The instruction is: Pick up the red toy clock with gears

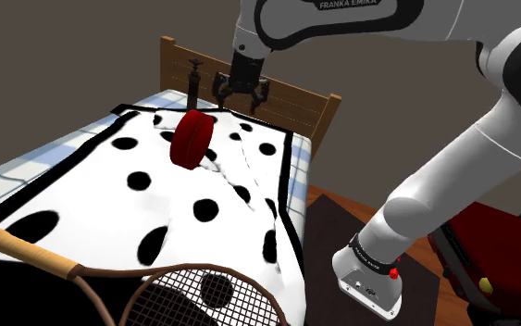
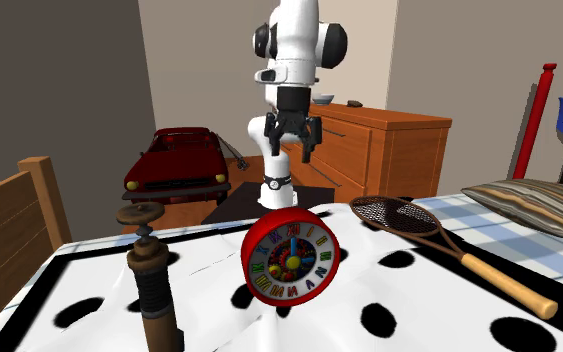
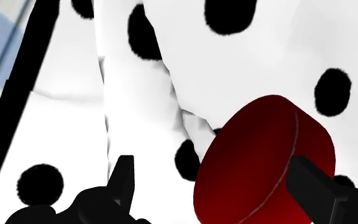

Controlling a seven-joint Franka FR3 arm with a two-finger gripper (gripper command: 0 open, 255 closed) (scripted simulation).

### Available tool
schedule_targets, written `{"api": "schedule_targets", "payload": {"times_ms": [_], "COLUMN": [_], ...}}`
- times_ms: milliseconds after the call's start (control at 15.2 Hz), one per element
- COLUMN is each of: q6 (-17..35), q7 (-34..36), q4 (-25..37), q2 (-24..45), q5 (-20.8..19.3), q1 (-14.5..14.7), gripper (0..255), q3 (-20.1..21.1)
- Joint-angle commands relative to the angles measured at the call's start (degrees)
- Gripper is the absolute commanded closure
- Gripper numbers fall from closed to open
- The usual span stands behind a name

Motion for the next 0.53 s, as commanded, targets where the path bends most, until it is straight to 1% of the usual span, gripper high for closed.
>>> {"api": "schedule_targets", "payload": {"times_ms": [0, 198, 462], "q6": [0.3, 0.3, -1.1], "q7": [5.6, 13.4, 22.5], "q4": [4.0, 10.4, 20.3], "q2": [5.1, 13.0, 23.6], "q5": [-2.2, -5.9, -10.5], "q1": [-0.3, 0.1, 2.1], "gripper": [0, 0, 0], "q3": [1.2, 2.0, 1.3]}}
